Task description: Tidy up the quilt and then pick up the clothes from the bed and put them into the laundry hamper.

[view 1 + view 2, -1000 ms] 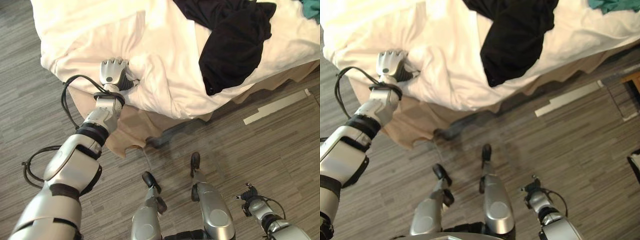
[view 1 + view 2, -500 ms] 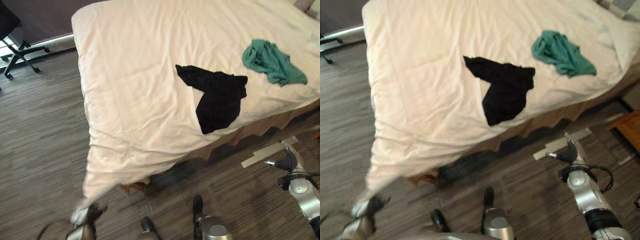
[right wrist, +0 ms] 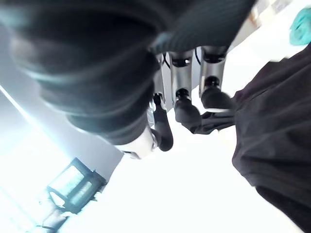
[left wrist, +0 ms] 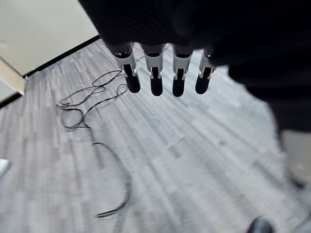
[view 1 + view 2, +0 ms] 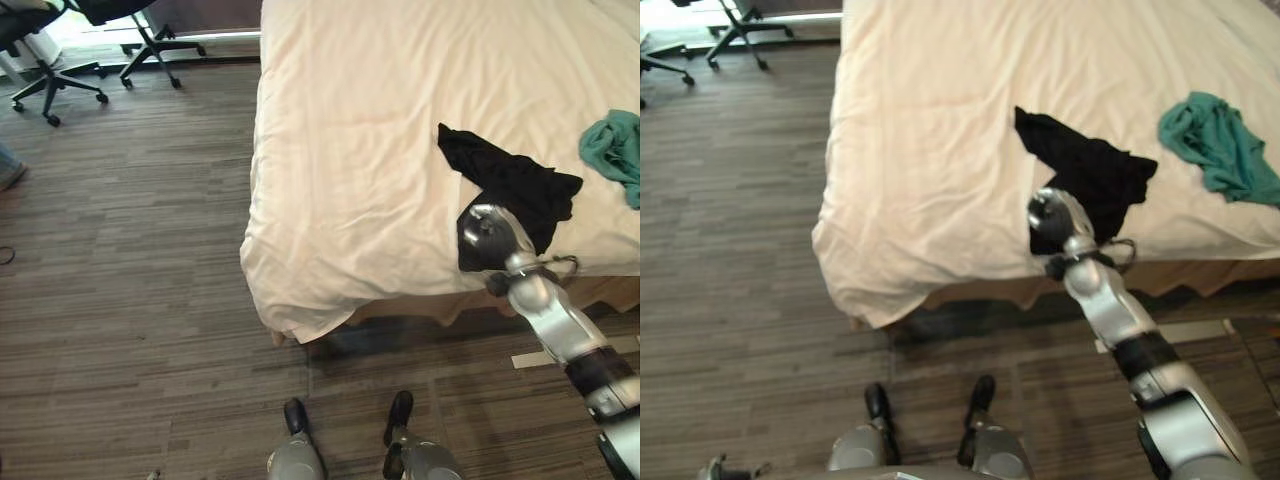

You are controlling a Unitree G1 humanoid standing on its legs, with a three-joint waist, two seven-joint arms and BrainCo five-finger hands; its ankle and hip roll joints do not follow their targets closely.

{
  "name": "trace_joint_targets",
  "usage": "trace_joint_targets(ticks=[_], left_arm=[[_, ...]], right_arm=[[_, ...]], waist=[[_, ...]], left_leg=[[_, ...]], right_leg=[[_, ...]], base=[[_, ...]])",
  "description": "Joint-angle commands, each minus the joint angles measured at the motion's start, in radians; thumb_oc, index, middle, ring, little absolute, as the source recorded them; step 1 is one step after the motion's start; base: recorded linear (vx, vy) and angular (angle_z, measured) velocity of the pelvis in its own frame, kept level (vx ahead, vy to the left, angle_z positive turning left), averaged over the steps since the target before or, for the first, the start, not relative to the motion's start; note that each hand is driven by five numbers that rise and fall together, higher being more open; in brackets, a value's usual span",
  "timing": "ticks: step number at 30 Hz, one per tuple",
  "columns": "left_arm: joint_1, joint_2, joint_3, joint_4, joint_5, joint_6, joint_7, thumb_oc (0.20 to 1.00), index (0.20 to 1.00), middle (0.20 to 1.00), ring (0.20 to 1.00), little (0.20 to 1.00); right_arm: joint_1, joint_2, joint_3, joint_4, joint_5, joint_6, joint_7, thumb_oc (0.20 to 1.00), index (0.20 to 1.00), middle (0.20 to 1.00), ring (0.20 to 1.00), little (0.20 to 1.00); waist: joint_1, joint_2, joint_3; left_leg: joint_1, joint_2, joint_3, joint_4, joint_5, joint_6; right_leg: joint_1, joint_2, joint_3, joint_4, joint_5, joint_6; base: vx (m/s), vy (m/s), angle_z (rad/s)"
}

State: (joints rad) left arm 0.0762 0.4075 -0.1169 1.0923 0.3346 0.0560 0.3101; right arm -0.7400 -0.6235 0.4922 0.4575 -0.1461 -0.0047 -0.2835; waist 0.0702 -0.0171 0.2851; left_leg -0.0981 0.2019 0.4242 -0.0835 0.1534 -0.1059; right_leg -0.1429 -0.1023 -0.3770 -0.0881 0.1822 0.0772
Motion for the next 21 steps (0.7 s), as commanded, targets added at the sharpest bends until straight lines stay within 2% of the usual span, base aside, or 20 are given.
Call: trace_joint_targets(ticks=[1, 2, 3, 6, 9, 10, 11, 12, 13, 15, 16, 17, 21], left_arm=[[-0.219, 0.132, -0.096, -0.051, -0.077, -0.036, 0.076, 1.000, 1.000, 1.000, 1.000, 1.000], [-0.256, 0.135, -0.152, -0.119, -0.097, -0.052, 0.088, 1.000, 1.000, 1.000, 1.000, 1.000], [-0.257, 0.135, -0.151, -0.119, -0.097, -0.052, 0.087, 1.000, 1.000, 1.000, 1.000, 1.000], [-0.307, 0.126, -0.208, -0.197, -0.135, -0.075, 0.111, 1.000, 1.000, 1.000, 1.000, 1.000], [-0.340, 0.100, -0.237, -0.239, -0.170, -0.087, 0.138, 1.000, 1.000, 1.000, 1.000, 1.000], [-0.340, 0.100, -0.236, -0.239, -0.170, -0.087, 0.138, 1.000, 1.000, 1.000, 1.000, 1.000], [-0.349, 0.087, -0.247, -0.241, -0.180, -0.090, 0.145, 1.000, 1.000, 1.000, 1.000, 1.000], [-0.350, 0.087, -0.246, -0.241, -0.180, -0.090, 0.145, 1.000, 1.000, 1.000, 1.000, 1.000], [-0.359, 0.070, -0.248, -0.235, -0.184, -0.087, 0.155, 1.000, 1.000, 1.000, 1.000, 1.000], [-0.361, 0.055, -0.248, -0.225, -0.182, -0.078, 0.158, 1.000, 1.000, 1.000, 1.000, 1.000], [-0.360, 0.054, -0.248, -0.225, -0.182, -0.078, 0.158, 1.000, 1.000, 1.000, 1.000, 1.000], [-0.365, 0.042, -0.239, -0.204, -0.181, -0.070, 0.156, 1.000, 1.000, 1.000, 1.000, 1.000], [-0.382, 0.025, -0.204, -0.126, -0.200, -0.050, 0.142, 1.000, 1.000, 1.000, 1.000, 1.000]], right_arm=[[-0.380, 0.023, 0.003, 0.016, 0.069, -0.024, -0.071, 0.200, 0.200, 0.200, 0.200, 0.200], [-0.467, 0.074, 0.055, 0.053, 0.081, -0.022, -0.074, 0.200, 0.200, 0.200, 0.200, 0.200], [-0.469, 0.074, 0.055, 0.054, 0.081, -0.023, -0.074, 0.200, 0.200, 0.200, 0.200, 0.200], [-0.536, 0.158, 0.122, 0.097, 0.078, -0.021, -0.065, 0.200, 0.200, 0.200, 0.200, 0.200], [-0.530, 0.261, 0.170, 0.148, 0.079, -0.022, -0.040, 0.200, 0.200, 0.200, 0.200, 0.200], [-0.532, 0.262, 0.171, 0.149, 0.079, -0.022, -0.040, 0.200, 0.200, 0.200, 0.200, 0.200], [-0.510, 0.319, 0.194, 0.197, 0.077, -0.020, -0.016, 0.200, 0.200, 0.200, 0.200, 0.200], [-0.511, 0.320, 0.194, 0.198, 0.077, -0.021, -0.016, 0.200, 0.200, 0.200, 0.200, 0.200], [-0.451, 0.389, 0.216, 0.211, 0.081, -0.017, 0.021, 0.200, 0.200, 0.200, 0.200, 0.200], [-0.358, 0.449, 0.232, 0.199, 0.114, -0.015, 0.063, 0.200, 0.200, 0.200, 0.200, 0.200], [-0.356, 0.449, 0.232, 0.198, 0.114, -0.015, 0.063, 0.200, 0.200, 0.200, 0.200, 0.200], [-0.261, 0.494, 0.264, 0.176, 0.123, -0.010, 0.116, 0.200, 0.200, 0.200, 0.200, 0.200], [-0.128, 0.538, 0.322, 0.110, 0.182, -0.011, 0.214, 0.200, 0.200, 0.200, 0.200, 0.200]], waist=[[0.089, -0.003, 0.235], [0.101, 0.002, 0.235], [0.100, 0.002, 0.235], [0.117, 0.014, 0.235], [0.131, 0.028, 0.235], [0.130, 0.027, 0.235], [0.135, 0.035, 0.235], [0.135, 0.034, 0.235], [0.135, 0.038, 0.235], [0.129, 0.033, 0.235], [0.129, 0.033, 0.235], [0.121, 0.027, 0.235], [0.110, 0.013, 0.235]], left_leg=[[-0.040, 0.043, -0.021, 0.025, -0.101, -0.054], [-0.128, 0.050, -0.030, 0.049, -0.096, -0.056], [-0.131, 0.050, -0.031, 0.051, -0.097, -0.056], [-0.249, 0.061, -0.053, 0.098, -0.114, -0.066], [-0.347, 0.068, -0.070, 0.142, -0.120, -0.063], [-0.351, 0.068, -0.071, 0.145, -0.121, -0.063], [-0.379, 0.068, -0.076, 0.160, -0.124, -0.061], [-0.380, 0.068, -0.076, 0.161, -0.125, -0.061], [-0.379, 0.070, -0.077, 0.162, -0.128, -0.059], [-0.353, 0.068, -0.074, 0.151, -0.131, -0.055], [-0.351, 0.067, -0.073, 0.149, -0.130, -0.055], [-0.316, 0.063, -0.072, 0.132, -0.132, -0.052], [-0.197, 0.053, -0.067, 0.086, -0.134, -0.051]], right_leg=[[-0.007, -0.066, -0.008, 0.050, -0.189, 0.042], [-0.089, -0.067, -0.022, 0.088, -0.192, 0.042], [-0.091, -0.068, -0.023, 0.089, -0.192, 0.042], [-0.201, -0.072, -0.035, 0.158, -0.220, 0.049], [-0.296, -0.086, -0.041, 0.208, -0.225, 0.048], [-0.299, -0.086, -0.041, 0.211, -0.226, 0.047], [-0.324, -0.091, -0.041, 0.227, -0.227, 0.045], [-0.325, -0.092, -0.041, 0.227, -0.227, 0.045], [-0.325, -0.093, -0.042, 0.228, -0.229, 0.044], [-0.305, -0.091, -0.040, 0.220, -0.227, 0.042], [-0.303, -0.091, -0.040, 0.219, -0.227, 0.042], [-0.273, -0.088, -0.035, 0.205, -0.229, 0.038], [-0.168, -0.077, -0.030, 0.168, -0.231, 0.032]], base=[[-0.15, -0.042, 0.33], [-0.11, -0.027, 0.44], [-0.12, -0.012, 0.21], [-0.03, -0.028, 0.10], [-0.05, -0.007, 0.22], [-0.03, -0.004, 0.12], [0.00, 0.000, 0.00], [0.00, 0.000, 0.00], [0.00, 0.000, 0.00], [0.00, 0.000, 0.00], [0.04, 0.011, 0.00], [0.03, 0.013, 0.00], [0.06, -0.001, -0.04]])
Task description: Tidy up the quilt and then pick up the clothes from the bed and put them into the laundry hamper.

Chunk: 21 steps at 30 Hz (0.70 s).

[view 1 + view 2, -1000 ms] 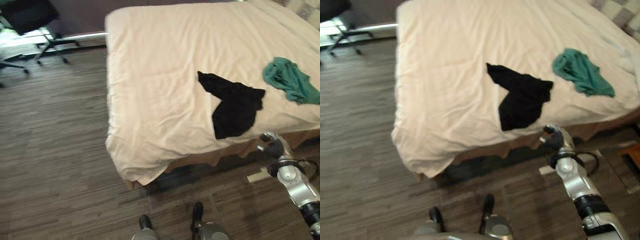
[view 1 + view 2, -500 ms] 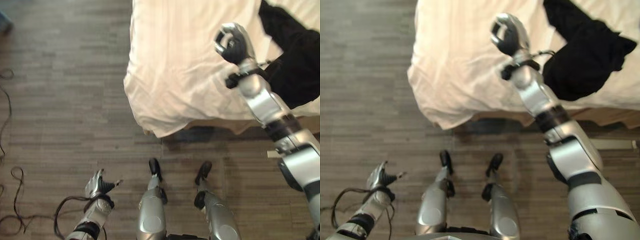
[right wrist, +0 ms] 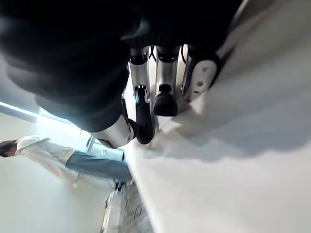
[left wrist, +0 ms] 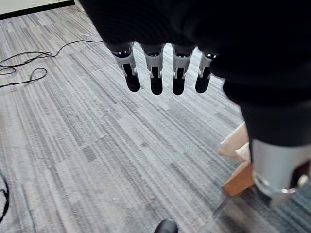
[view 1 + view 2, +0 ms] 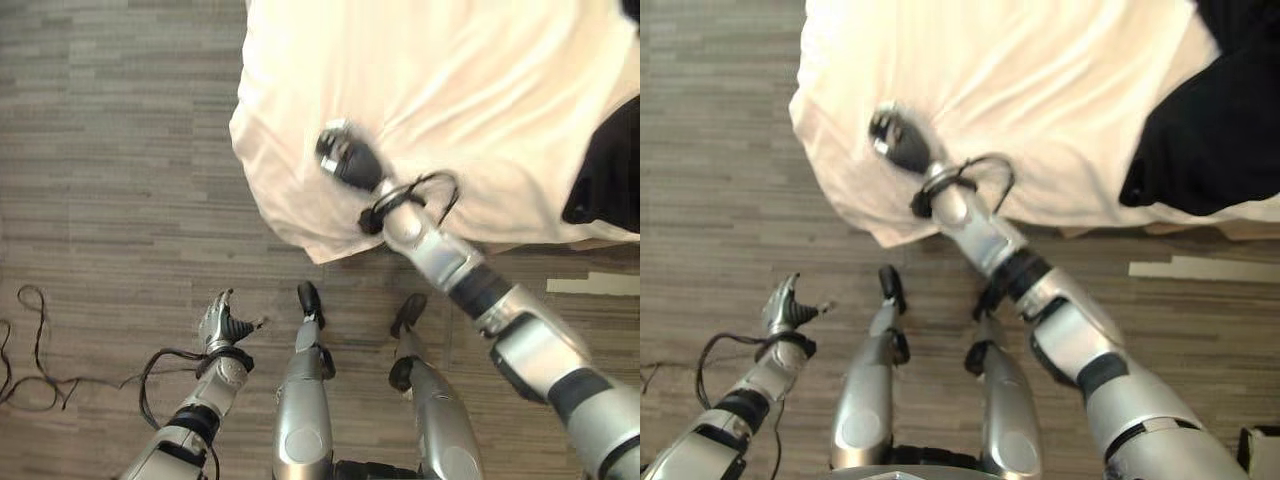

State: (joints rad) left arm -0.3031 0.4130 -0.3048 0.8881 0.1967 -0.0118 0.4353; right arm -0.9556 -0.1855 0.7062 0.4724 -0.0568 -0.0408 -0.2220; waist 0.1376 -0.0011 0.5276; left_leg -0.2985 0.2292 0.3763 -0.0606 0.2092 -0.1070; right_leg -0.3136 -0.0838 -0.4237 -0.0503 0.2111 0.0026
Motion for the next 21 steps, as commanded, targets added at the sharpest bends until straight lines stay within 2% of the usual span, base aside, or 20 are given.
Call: trace_joint_targets(ticks=[1, 2, 3, 4, 5, 7, 8, 9, 10, 12, 14, 16, 21], left_arm=[[-0.001, 0.019, -0.016, 0.079, -0.062, 0.017, 0.017, 1.000, 1.000, 1.000, 1.000, 1.000], [-0.019, 0.023, 0.020, 0.125, -0.083, 0.033, 0.012, 1.000, 1.000, 1.000, 1.000, 1.000], [-0.018, 0.023, 0.020, 0.126, -0.083, 0.033, 0.012, 1.000, 1.000, 1.000, 1.000, 1.000], [-0.027, 0.047, 0.048, 0.155, -0.073, 0.040, 0.002, 1.000, 1.000, 1.000, 1.000, 1.000], [-0.027, 0.047, 0.048, 0.156, -0.072, 0.039, 0.002, 1.000, 1.000, 1.000, 1.000, 1.000], [-0.047, 0.046, 0.093, 0.177, -0.119, 0.040, 0.002, 1.000, 1.000, 1.000, 1.000, 1.000], [-0.051, 0.046, 0.106, 0.171, -0.139, 0.042, -0.005, 1.000, 1.000, 1.000, 1.000, 1.000], [-0.051, 0.046, 0.106, 0.171, -0.139, 0.042, -0.005, 1.000, 1.000, 1.000, 1.000, 1.000], [-0.048, 0.043, 0.099, 0.148, -0.145, 0.037, -0.009, 1.000, 1.000, 1.000, 1.000, 1.000], [-0.038, 0.039, 0.086, 0.111, -0.149, 0.026, -0.009, 1.000, 1.000, 1.000, 1.000, 1.000], [-0.027, 0.036, 0.077, 0.083, -0.146, 0.022, -0.010, 1.000, 1.000, 1.000, 1.000, 1.000], [0.009, 0.029, 0.075, 0.023, -0.148, 0.015, -0.018, 1.000, 1.000, 1.000, 1.000, 1.000], [0.054, 0.015, 0.093, -0.008, -0.157, 0.009, -0.037, 1.000, 1.000, 1.000, 1.000, 1.000]], right_arm=[[0.089, 0.099, 0.109, 0.094, 0.094, 0.026, 0.153, 0.200, 0.200, 0.200, 0.200, 0.200], [0.116, 0.080, 0.095, 0.005, 0.166, 0.014, 0.165, 0.200, 0.200, 0.200, 0.200, 0.200], [0.117, 0.079, 0.095, 0.003, 0.167, 0.015, 0.165, 0.200, 0.200, 0.200, 0.200, 0.200], [0.131, 0.034, 0.062, -0.157, 0.220, -0.017, 0.156, 0.200, 0.200, 0.200, 0.200, 0.200], [0.133, 0.032, 0.062, -0.162, 0.221, -0.014, 0.156, 0.200, 0.200, 0.200, 0.200, 0.200], [0.098, -0.006, -0.002, -0.238, 0.248, -0.045, 0.117, 0.200, 0.200, 0.200, 0.200, 0.200], [0.060, -0.040, -0.067, -0.307, 0.229, -0.069, 0.052, 0.200, 0.200, 0.200, 0.200, 0.200], [0.060, -0.040, -0.067, -0.307, 0.229, -0.069, 0.052, 0.200, 0.200, 0.200, 0.200, 0.200], [0.013, -0.077, -0.132, -0.315, 0.189, -0.078, -0.009, 0.200, 0.200, 0.200, 0.200, 0.200], [-0.030, -0.118, -0.205, -0.266, 0.161, -0.065, -0.078, 0.200, 0.200, 0.200, 0.200, 0.200], [-0.037, -0.138, -0.241, -0.233, 0.154, -0.058, -0.105, 0.200, 0.200, 0.200, 0.200, 0.200], [0.006, -0.184, -0.328, -0.093, 0.164, -0.021, -0.165, 0.200, 0.200, 0.200, 0.200, 0.200], [0.195, -0.192, -0.437, 0.055, 0.200, -0.002, -0.179, 0.200, 0.200, 0.200, 0.200, 0.200]], waist=[[0.042, -0.003, -0.008], [0.030, -0.015, -0.008], [0.030, -0.014, -0.008], [0.006, -0.029, -0.008], [0.006, -0.028, -0.008], [-0.012, -0.030, -0.008], [-0.026, -0.030, -0.008], [-0.026, -0.030, -0.008], [-0.039, -0.025, -0.008], [-0.044, -0.016, -0.008], [-0.047, -0.009, -0.008], [-0.057, 0.005, -0.008], [-0.076, 0.016, -0.008]], left_leg=[[0.006, 0.025, -0.018, 0.061, -0.189, -0.050], [0.059, 0.024, -0.012, 0.046, -0.191, -0.049], [0.061, 0.024, -0.012, 0.044, -0.190, -0.050], [0.087, 0.022, -0.005, 0.040, -0.193, -0.049], [0.087, 0.022, -0.005, 0.040, -0.193, -0.049], [0.100, 0.020, 0.002, 0.037, -0.198, -0.048], [0.091, 0.018, 0.006, 0.040, -0.200, -0.048], [0.091, 0.018, 0.006, 0.040, -0.200, -0.048], [0.063, 0.015, 0.007, 0.053, -0.203, -0.045], [0.031, 0.015, 0.004, 0.072, -0.206, -0.044], [0.013, 0.016, 0.003, 0.085, -0.209, -0.042], [-0.022, 0.018, 0.007, 0.114, -0.224, -0.032], [-0.017, 0.020, 0.018, 0.152, -0.261, -0.024]], right_leg=[[0.005, -0.095, 0.016, 0.129, -0.259, 0.107], [0.049, -0.090, 0.024, 0.114, -0.261, 0.104], [0.050, -0.090, 0.024, 0.113, -0.261, 0.104], [0.071, -0.086, 0.029, 0.105, -0.260, 0.104], [0.071, -0.086, 0.029, 0.105, -0.260, 0.104], [0.073, -0.083, 0.038, 0.098, -0.258, 0.106], [0.061, -0.082, 0.042, 0.097, -0.254, 0.107], [0.061, -0.082, 0.042, 0.097, -0.254, 0.107], [0.038, -0.082, 0.046, 0.100, -0.250, 0.108], [0.013, -0.085, 0.051, 0.106, -0.248, 0.107], [-0.004, -0.087, 0.053, 0.112, -0.246, 0.106], [-0.037, -0.093, 0.062, 0.120, -0.239, 0.108], [-0.041, -0.097, 0.081, 0.132, -0.245, 0.110]], base=[[0.08, -0.007, -0.03], [0.05, -0.001, 0.02], [0.07, 0.000, 0.05], [0.00, 0.000, 0.00], [0.02, 0.013, -0.04], [0.00, 0.025, -0.11], [0.00, 0.014, -0.18], [-0.02, 0.013, -0.22], [-0.02, 0.004, -0.14], [-0.02, 0.004, -0.08], [-0.02, 0.020, -0.10], [-0.02, 0.036, -0.05], [0.00, 0.063, -0.09]])
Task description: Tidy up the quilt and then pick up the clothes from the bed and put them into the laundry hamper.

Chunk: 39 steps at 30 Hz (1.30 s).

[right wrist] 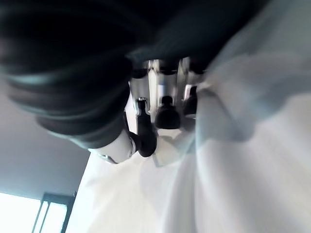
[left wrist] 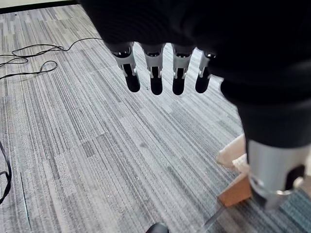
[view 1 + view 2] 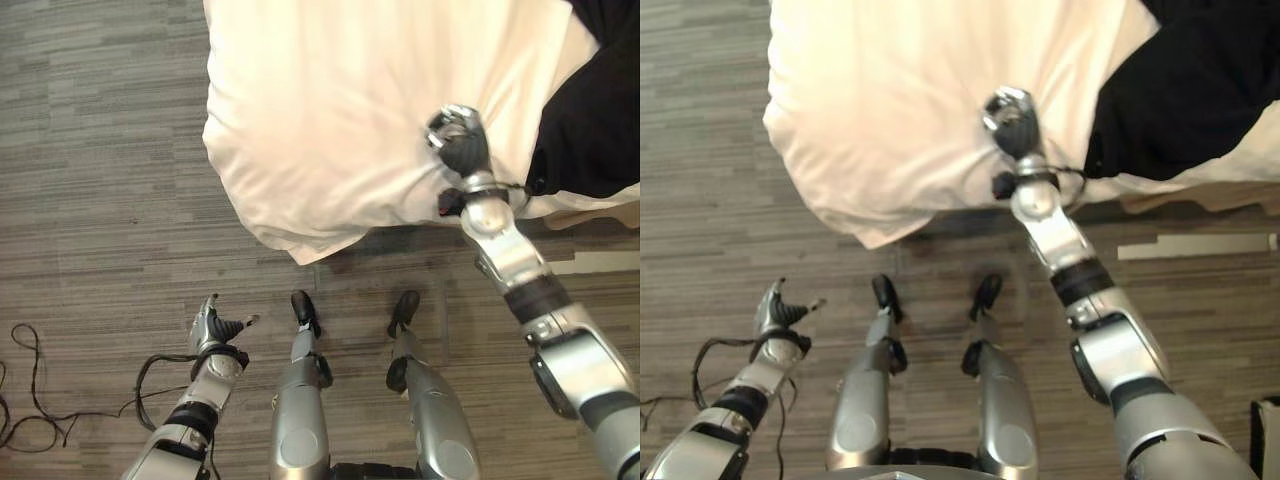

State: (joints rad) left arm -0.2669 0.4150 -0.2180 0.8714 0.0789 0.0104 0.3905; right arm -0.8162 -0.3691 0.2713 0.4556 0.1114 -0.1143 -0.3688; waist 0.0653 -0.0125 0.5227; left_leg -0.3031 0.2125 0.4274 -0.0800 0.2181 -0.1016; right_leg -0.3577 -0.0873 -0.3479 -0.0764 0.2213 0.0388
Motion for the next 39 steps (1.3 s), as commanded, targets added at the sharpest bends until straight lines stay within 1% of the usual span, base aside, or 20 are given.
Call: trace_joint_targets(ticks=[1, 8, 9, 10, 11, 13, 15, 18, 19, 20, 21, 22, 23, 25, 26, 29, 31, 32, 37, 39], left_arm=[[0.011, 0.010, 0.006, 0.002, -0.039, -0.008, -0.002, 1.000, 1.000, 1.000, 1.000, 1.000], [0.014, -0.028, -0.033, -0.011, -0.010, 0.022, -0.071, 1.000, 1.000, 1.000, 1.000, 1.000], [0.018, -0.037, -0.044, 0.015, 0.003, 0.025, -0.092, 1.000, 1.000, 1.000, 1.000, 1.000], [0.027, -0.043, -0.048, 0.020, 0.010, 0.029, -0.105, 1.000, 1.000, 1.000, 1.000, 1.000], [0.037, -0.046, -0.052, 0.025, 0.016, 0.031, -0.114, 1.000, 1.000, 1.000, 1.000, 1.000], [0.056, -0.058, -0.055, 0.033, 0.025, 0.030, -0.136, 1.000, 1.000, 1.000, 1.000, 1.000], [0.076, -0.065, -0.059, 0.041, 0.033, 0.027, -0.147, 1.000, 1.000, 1.000, 1.000, 1.000], [0.095, -0.110, -0.115, 0.062, 0.059, -0.003, -0.216, 1.000, 1.000, 1.000, 1.000, 1.000], [0.100, -0.111, -0.145, 0.046, 0.066, -0.009, -0.222, 1.000, 1.000, 1.000, 1.000, 1.000], [0.100, -0.110, -0.145, 0.045, 0.066, -0.009, -0.222, 1.000, 1.000, 1.000, 1.000, 1.000], [0.097, -0.113, -0.157, 0.021, 0.066, -0.013, -0.228, 1.000, 1.000, 1.000, 1.000, 1.000], [0.058, -0.184, -0.214, 0.047, 0.096, -0.002, -0.202, 1.000, 1.000, 1.000, 1.000, 1.000], [0.048, -0.190, -0.228, 0.050, 0.085, -0.011, -0.186, 1.000, 1.000, 1.000, 1.000, 1.000], [0.036, -0.193, -0.232, 0.056, 0.081, -0.017, -0.175, 1.000, 1.000, 1.000, 1.000, 1.000], [0.043, -0.196, -0.211, 0.066, 0.072, -0.018, -0.165, 1.000, 1.000, 1.000, 1.000, 1.000], [0.049, -0.194, -0.197, 0.069, 0.072, -0.022, -0.162, 1.000, 1.000, 1.000, 1.000, 1.000], [0.053, -0.225, -0.212, 0.086, 0.094, -0.025, -0.149, 1.000, 1.000, 1.000, 1.000, 1.000], [0.059, -0.221, -0.210, 0.094, 0.103, -0.015, -0.136, 1.000, 1.000, 1.000, 1.000, 1.000], [0.086, -0.169, -0.160, 0.155, 0.132, 0.007, -0.126, 1.000, 1.000, 1.000, 1.000, 1.000], [0.116, -0.123, -0.115, 0.190, 0.118, 0.014, -0.114, 1.000, 1.000, 1.000, 1.000, 1.000]], right_arm=[[0.194, 0.016, -0.045, 0.105, 0.054, 0.066, -0.023, 0.200, 0.200, 0.200, 0.200, 0.200], [0.597, 0.077, -0.193, 0.285, 0.136, 0.078, 0.052, 0.200, 0.200, 0.200, 0.200, 0.200], [0.659, 0.079, -0.210, 0.363, 0.105, 0.089, 0.076, 0.216, 0.216, 0.216, 0.216, 0.216], [0.686, 0.079, -0.217, 0.390, 0.081, 0.094, 0.085, 0.853, 0.853, 0.853, 0.853, 0.853], [0.696, 0.076, -0.218, 0.434, 0.061, 0.104, 0.092, 1.000, 1.000, 1.000, 1.000, 1.000], [0.709, 0.089, -0.193, 0.533, 0.000, 0.125, 0.119, 1.000, 1.000, 1.000, 1.000, 1.000], [0.715, 0.093, -0.181, 0.581, -0.030, 0.134, 0.122, 1.000, 1.000, 1.000, 1.000, 1.000], [0.746, 0.079, -0.139, 0.746, -0.097, 0.162, 0.147, 1.000, 1.000, 1.000, 1.000, 1.000], [0.743, 0.072, -0.115, 0.767, -0.124, 0.169, 0.149, 1.000, 1.000, 1.000, 1.000, 1.000], [0.742, 0.073, -0.116, 0.768, -0.124, 0.168, 0.149, 1.000, 1.000, 1.000, 1.000, 1.000], [0.741, 0.067, -0.092, 0.776, -0.156, 0.175, 0.160, 1.000, 1.000, 1.000, 1.000, 1.000], [0.717, 0.076, -0.072, 0.787, -0.159, 0.185, 0.155, 1.000, 1.000, 1.000, 1.000, 1.000], [0.722, 0.083, -0.035, 0.762, -0.171, 0.161, 0.157, 1.000, 1.000, 1.000, 1.000, 1.000], [0.708, 0.084, -0.028, 0.765, -0.165, 0.160, 0.150, 1.000, 1.000, 1.000, 1.000, 1.000], [0.693, 0.088, -0.028, 0.768, -0.143, 0.161, 0.148, 1.000, 1.000, 1.000, 1.000, 1.000], [0.690, 0.085, -0.028, 0.773, -0.143, 0.162, 0.149, 1.000, 1.000, 1.000, 1.000, 1.000], [0.690, 0.094, -0.021, 0.772, -0.133, 0.157, 0.143, 1.000, 1.000, 1.000, 1.000, 1.000], [0.716, 0.093, -0.038, 0.775, -0.113, 0.149, 0.142, 1.000, 1.000, 1.000, 1.000, 1.000], [0.751, 0.111, -0.043, 0.798, -0.128, 0.143, 0.135, 1.000, 1.000, 1.000, 1.000, 1.000], [0.760, 0.118, -0.062, 0.809, -0.129, 0.143, 0.131, 1.000, 1.000, 1.000, 1.000, 1.000]], waist=[[-0.028, 0.027, -0.003], [-0.122, 0.012, -0.003], [-0.148, 0.005, -0.028], [-0.153, 0.001, -0.051], [-0.149, 0.001, -0.077], [-0.128, 0.011, -0.136], [-0.121, 0.013, -0.165], [-0.127, 0.000, -0.246], [-0.113, -0.004, -0.236], [-0.109, 0.001, -0.234], [-0.083, -0.004, -0.222], [-0.060, -0.024, -0.212], [-0.022, -0.049, -0.191], [-0.001, -0.053, -0.182], [-0.002, -0.053, -0.191], [0.004, -0.045, -0.195], [0.021, -0.034, -0.203], [0.019, -0.030, -0.215], [0.046, -0.047, -0.247], [0.043, -0.052, -0.234]], left_leg=[[0.006, 0.031, -0.029, 0.180, -0.286, -0.022], [0.224, -0.012, 0.011, 0.124, -0.323, 0.004], [0.310, -0.012, 0.074, 0.092, -0.328, -0.001], [0.342, -0.007, 0.116, 0.084, -0.331, -0.005], [0.374, -0.002, 0.175, 0.079, -0.331, -0.008], [0.421, 0.003, 0.257, 0.067, -0.328, -0.006], [0.437, 0.011, 0.285, 0.067, -0.324, -0.007], [0.439, 0.143, 0.325, 0.365, -0.246, -0.063], [0.412, 0.209, 0.255, 0.529, -0.170, -0.092], [0.409, 0.224, 0.253, 0.544, -0.171, -0.099], [0.367, 0.254, 0.148, 0.671, -0.151, -0.089], [0.292, 0.236, 0.038, 0.766, -0.204, -0.048], [0.162, 0.090, -0.176, 0.816, -0.322, 0.005], [0.111, 0.029, -0.231, 0.790, -0.369, 0.019], [0.116, 0.014, -0.214, 0.493, -0.337, 0.031], [0.130, -0.013, -0.188, 0.367, -0.310, 0.024], [0.121, -0.039, -0.184, 0.177, -0.212, 0.000], [0.080, -0.042, -0.107, 0.119, -0.191, 0.000], [0.139, -0.074, -0.094, 0.082, -0.188, 0.049], [0.203, -0.080, -0.078, 0.081, -0.215, 0.063]], right_leg=[[0.016, -0.098, 0.014, 0.165, -0.259, 0.075], [0.142, -0.125, 0.021, 0.246, -0.305, 0.076], [0.166, -0.137, -0.038, 0.287, -0.310, 0.077], [0.176, -0.153, -0.114, 0.299, -0.303, 0.079], [0.193, -0.177, -0.240, 0.317, -0.297, 0.075], [0.239, -0.222, -0.479, 0.340, -0.301, 0.042], [0.256, -0.224, -0.547, 0.333, -0.312, 0.025], [0.330, -0.067, -0.420, 0.137, -0.398, -0.039], [0.367, -0.010, -0.344, 0.090, -0.410, -0.066], [0.371, 0.003, -0.342, 0.081, -0.409, -0.072], [0.404, 0.040, -0.291, 0.041, -0.411, -0.090], [0.435, 0.052, -0.245, 0.009, -0.415, -0.102], [0.455, 0.057, -0.109, -0.010, -0.405, -0.082], [0.461, 0.054, -0.051, -0.011, -0.402, -0.060], [0.452, 0.037, 0.045, -0.011, -0.379, -0.019], [0.464, 0.036, 0.073, -0.011, -0.382, -0.007], [0.500, 0.062, 0.121, -0.011, -0.396, 0.001], [0.543, 0.078, 0.128, -0.011, -0.428, -0.001], [0.594, 0.093, 0.126, 0.089, -0.443, 0.016], [0.504, 0.060, 0.066, 0.360, -0.390, 0.104]], base=[[0.05, 0.093, -0.13], [0.10, 0.099, -0.08], [0.17, 0.089, -0.35], [0.21, 0.100, -0.73], [0.16, 0.041, -1.12], [0.16, -0.031, -1.75], [0.11, -0.108, -2.16], [0.38, -0.476, -1.11], [0.26, -0.257, -1.17], [0.23, -0.273, -1.90], [0.13, -0.168, -2.26], [0.25, -0.069, -1.97], [0.16, 0.033, -1.48], [0.22, 0.178, -2.17], [0.26, 0.231, -2.31], [0.24, 0.191, -1.79], [0.46, 0.171, -1.28], [0.60, 0.201, -1.03], [0.45, 0.163, -0.41], [0.52, 0.224, 0.11]])
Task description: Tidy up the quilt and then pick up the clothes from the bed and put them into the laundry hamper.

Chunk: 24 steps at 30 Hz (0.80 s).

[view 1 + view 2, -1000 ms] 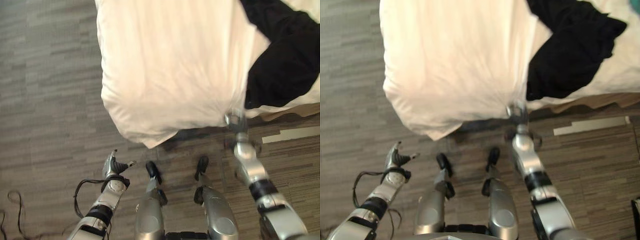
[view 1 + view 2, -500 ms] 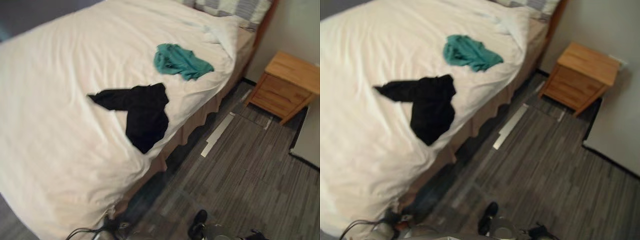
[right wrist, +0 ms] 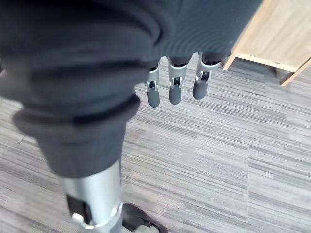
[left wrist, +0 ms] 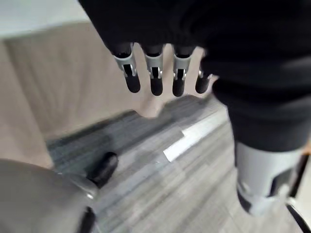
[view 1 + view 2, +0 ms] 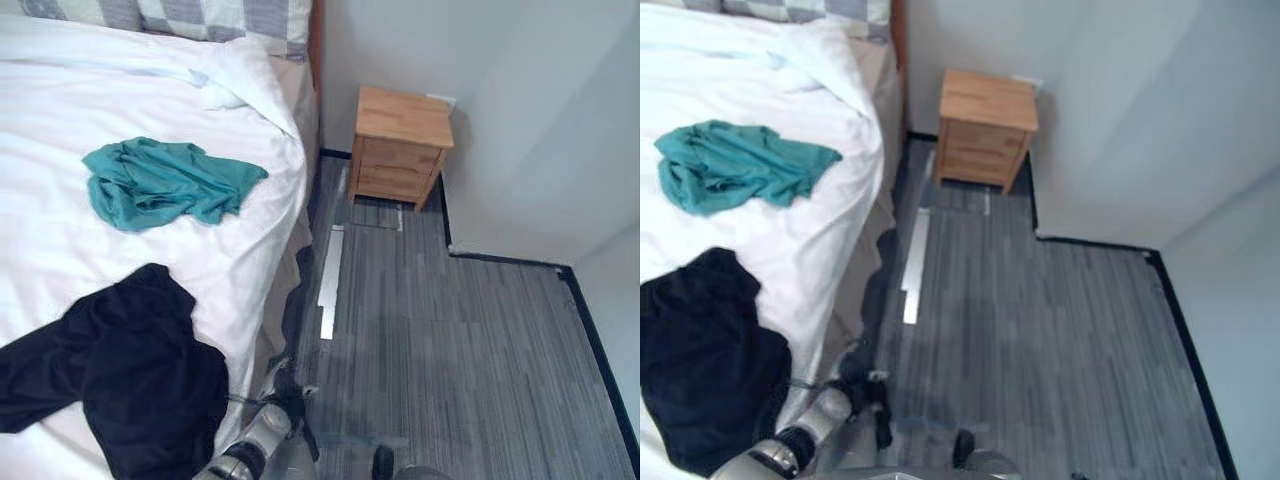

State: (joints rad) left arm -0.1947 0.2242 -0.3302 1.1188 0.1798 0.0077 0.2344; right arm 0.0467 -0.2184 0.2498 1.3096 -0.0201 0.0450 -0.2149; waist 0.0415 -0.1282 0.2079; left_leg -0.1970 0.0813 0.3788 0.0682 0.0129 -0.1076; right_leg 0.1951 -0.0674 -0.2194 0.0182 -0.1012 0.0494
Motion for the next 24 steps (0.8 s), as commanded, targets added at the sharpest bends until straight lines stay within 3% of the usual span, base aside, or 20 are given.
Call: trace_joint_targets(ticks=[1, 2, 3, 4, 5, 6, 7, 8, 9, 13, 14, 15, 16, 17, 18, 19, 20, 21, 23, 24], left_arm=[[0.051, 0.106, 0.035, -0.016, 0.010, 0.027, 0.042, 1.000, 1.000, 1.000, 1.000, 1.000], [0.049, 0.113, 0.044, -0.003, 0.009, 0.029, 0.044, 1.000, 1.000, 1.000, 1.000, 1.000], [0.049, 0.113, 0.044, -0.003, 0.009, 0.029, 0.044, 1.000, 1.000, 1.000, 1.000, 1.000], [0.055, 0.122, 0.041, 0.025, 0.045, 0.030, 0.036, 1.000, 1.000, 1.000, 1.000, 1.000], [0.055, 0.120, 0.032, 0.038, 0.069, 0.031, 0.030, 1.000, 1.000, 1.000, 1.000, 1.000], [0.055, 0.120, 0.032, 0.038, 0.069, 0.031, 0.030, 1.000, 1.000, 1.000, 1.000, 1.000], [0.053, 0.115, 0.023, 0.044, 0.098, 0.031, 0.027, 1.000, 1.000, 1.000, 1.000, 1.000], [0.053, 0.103, 0.014, 0.056, 0.137, 0.030, 0.024, 1.000, 1.000, 1.000, 1.000, 1.000], [0.053, 0.100, 0.017, 0.063, 0.145, 0.029, 0.026, 1.000, 1.000, 1.000, 1.000, 1.000], [0.074, 0.090, 0.002, 0.078, 0.186, 0.024, 0.012, 1.000, 1.000, 1.000, 1.000, 1.000], [0.073, 0.080, 0.010, 0.073, 0.177, 0.029, 0.011, 1.000, 1.000, 1.000, 1.000, 1.000], [0.084, 0.074, 0.035, 0.053, 0.133, 0.034, 0.023, 1.000, 1.000, 1.000, 1.000, 1.000], [0.084, 0.074, 0.035, 0.052, 0.132, 0.034, 0.022, 1.000, 1.000, 1.000, 1.000, 1.000], [0.082, 0.093, 0.041, -0.007, 0.095, 0.036, 0.035, 1.000, 1.000, 1.000, 1.000, 1.000], [0.071, 0.104, 0.036, -0.027, 0.090, 0.037, 0.043, 1.000, 1.000, 1.000, 1.000, 1.000], [0.070, 0.105, 0.036, -0.028, 0.090, 0.037, 0.043, 1.000, 1.000, 1.000, 1.000, 1.000], [0.059, 0.108, 0.025, -0.048, 0.079, 0.030, 0.053, 1.000, 1.000, 1.000, 1.000, 1.000], [0.059, 0.108, 0.025, -0.048, 0.079, 0.030, 0.053, 1.000, 1.000, 1.000, 1.000, 1.000], [0.054, 0.103, 0.032, -0.072, 0.069, 0.024, 0.062, 1.000, 1.000, 1.000, 1.000, 1.000], [0.062, 0.100, 0.042, -0.084, 0.065, 0.023, 0.068, 1.000, 1.000, 1.000, 1.000, 1.000]], right_arm=[[-0.113, -0.043, -0.069, -0.050, 0.010, -0.017, -0.014, 1.000, 1.000, 1.000, 1.000, 1.000], [-0.122, -0.047, -0.079, -0.059, 0.016, -0.018, -0.015, 1.000, 1.000, 1.000, 1.000, 1.000], [-0.122, -0.047, -0.079, -0.059, 0.016, -0.018, -0.014, 1.000, 1.000, 1.000, 1.000, 1.000], [-0.134, -0.047, -0.090, -0.069, 0.023, -0.026, -0.014, 1.000, 1.000, 1.000, 1.000, 1.000], [-0.136, -0.046, -0.088, -0.074, 0.025, -0.028, -0.014, 1.000, 1.000, 1.000, 1.000, 1.000], [-0.136, -0.046, -0.088, -0.074, 0.025, -0.028, -0.014, 1.000, 1.000, 1.000, 1.000, 1.000], [-0.133, -0.045, -0.083, -0.086, 0.023, -0.032, -0.012, 1.000, 1.000, 1.000, 1.000, 1.000], [-0.128, -0.032, -0.074, -0.097, 0.026, -0.029, -0.013, 1.000, 1.000, 1.000, 1.000, 1.000], [-0.129, -0.024, -0.067, -0.104, 0.024, -0.027, -0.010, 1.000, 1.000, 1.000, 1.000, 1.000], [-0.112, -0.020, -0.047, -0.104, 0.018, -0.019, -0.010, 1.000, 1.000, 1.000, 1.000, 1.000], [-0.106, -0.018, -0.044, -0.104, 0.014, -0.022, -0.010, 1.000, 1.000, 1.000, 1.000, 1.000], [-0.106, -0.026, -0.047, -0.105, 0.007, -0.022, -0.020, 1.000, 1.000, 1.000, 1.000, 1.000], [-0.106, -0.026, -0.047, -0.105, 0.007, -0.021, -0.020, 1.000, 1.000, 1.000, 1.000, 1.000], [-0.126, -0.043, -0.029, -0.108, -0.012, -0.019, -0.030, 1.000, 1.000, 1.000, 1.000, 1.000], [-0.136, -0.052, -0.023, -0.105, -0.018, -0.015, -0.030, 1.000, 1.000, 1.000, 1.000, 1.000], [-0.137, -0.051, -0.024, -0.105, -0.018, -0.015, -0.030, 1.000, 1.000, 1.000, 1.000, 1.000], [-0.157, -0.055, 0.000, -0.097, -0.033, -0.013, -0.023, 1.000, 1.000, 1.000, 1.000, 1.000], [-0.157, -0.055, 0.000, -0.097, -0.033, -0.013, -0.023, 1.000, 1.000, 1.000, 1.000, 1.000], [-0.165, -0.049, 0.022, -0.098, -0.051, -0.012, -0.017, 1.000, 1.000, 1.000, 1.000, 1.000], [-0.167, -0.045, 0.039, -0.100, -0.064, -0.018, -0.014, 1.000, 1.000, 1.000, 1.000, 1.000]], waist=[[0.030, 0.087, 0.104], [0.003, 0.109, 0.120], [0.004, 0.109, 0.119], [-0.036, 0.130, 0.134], [-0.052, 0.137, 0.141], [-0.052, 0.137, 0.142], [-0.068, 0.137, 0.143], [-0.089, 0.131, 0.134], [-0.091, 0.129, 0.129], [-0.081, 0.133, 0.106], [-0.091, 0.145, 0.095], [-0.079, 0.147, 0.094], [-0.082, 0.154, 0.093], [-0.023, 0.149, 0.127], [0.002, 0.126, 0.147], [0.000, 0.131, 0.145], [0.041, 0.122, 0.158], [0.041, 0.122, 0.158], [0.070, 0.111, 0.155], [0.089, 0.119, 0.137]], left_leg=[[0.187, 0.054, 0.000, -0.113, -0.035, 0.084], [0.229, 0.072, 0.012, -0.138, -0.040, 0.083], [0.228, 0.072, 0.013, -0.138, -0.040, 0.083], [0.286, 0.083, 0.027, -0.155, -0.067, 0.064], [0.318, 0.078, 0.029, -0.155, -0.086, 0.056], [0.318, 0.079, 0.029, -0.155, -0.086, 0.056], [0.349, 0.068, 0.028, -0.155, -0.108, 0.047], [0.409, 0.062, 0.036, -0.155, -0.160, 0.020], [0.434, 0.063, 0.050, -0.155, -0.172, 0.008], [0.513, 0.066, 0.072, -0.123, -0.220, -0.007], [0.506, 0.111, 0.072, -0.009, -0.186, -0.023], [0.421, 0.219, 0.049, 0.366, -0.066, -0.036], [0.409, 0.233, 0.040, 0.386, -0.074, -0.041], [0.243, 0.275, -0.069, 0.669, -0.018, -0.015], [0.162, 0.273, -0.107, 0.774, -0.048, -0.002], [0.150, 0.279, -0.115, 0.787, -0.053, -0.003], [0.062, 0.264, -0.143, 0.755, -0.102, 0.000], [0.062, 0.264, -0.142, 0.755, -0.102, 0.000], [0.025, 0.214, -0.100, 0.539, -0.123, 0.019], [0.036, 0.142, -0.031, 0.231, -0.096, 0.023]], right_leg=[[-0.171, -0.032, -0.112, 0.542, 0.050, 0.158], [-0.259, -0.066, -0.136, 0.635, 0.061, 0.154], [-0.260, -0.066, -0.136, 0.635, 0.061, 0.154], [-0.322, -0.132, -0.204, 0.554, 0.018, 0.120], [-0.344, -0.132, -0.215, 0.463, 0.002, 0.102], [-0.344, -0.132, -0.215, 0.463, 0.002, 0.102], [-0.362, -0.121, -0.220, 0.334, 0.010, 0.093], [-0.375, -0.119, -0.244, 0.072, 0.038, 0.120], [-0.384, -0.136, -0.285, 0.000, 0.063, 0.126], [-0.352, -0.125, -0.301, -0.027, 0.076, 0.113], [-0.336, -0.099, -0.274, -0.029, 0.087, 0.098], [-0.254, -0.046, -0.269, -0.059, 0.081, 0.039], [-0.253, -0.036, -0.275, -0.064, 0.081, 0.035], [-0.174, 0.013, -0.257, -0.100, 0.053, -0.022], [-0.146, 0.008, -0.236, -0.106, 0.037, -0.031], [-0.149, 0.014, -0.240, -0.106, 0.036, -0.033], [-0.112, 0.009, -0.206, -0.106, 0.005, -0.029], [-0.112, 0.009, -0.206, -0.106, 0.005, -0.029], [-0.095, -0.016, -0.182, -0.106, 0.000, -0.012], [-0.069, -0.017, -0.178, -0.106, -0.012, 0.016]], base=[[0.55, 0.327, 0.02], [0.42, 0.278, 0.12], [0.44, 0.189, 0.33], [0.50, 0.099, 0.42], [0.50, 0.099, 0.45], [0.38, -0.017, 0.34], [0.63, -0.104, 0.33], [0.81, -0.138, 0.38], [0.62, -0.113, 0.56], [0.54, -0.071, -0.27], [0.62, -0.249, -0.16], [0.62, -0.263, -0.13], [0.64, -0.350, -0.47], [0.35, -0.219, -0.47], [0.34, -0.203, -0.64], [0.34, 0.027, -1.06], [0.25, 0.086, -1.24], [0.37, 0.174, -1.31], [0.36, 0.267, -1.14], [0.39, 0.284, -0.86]])
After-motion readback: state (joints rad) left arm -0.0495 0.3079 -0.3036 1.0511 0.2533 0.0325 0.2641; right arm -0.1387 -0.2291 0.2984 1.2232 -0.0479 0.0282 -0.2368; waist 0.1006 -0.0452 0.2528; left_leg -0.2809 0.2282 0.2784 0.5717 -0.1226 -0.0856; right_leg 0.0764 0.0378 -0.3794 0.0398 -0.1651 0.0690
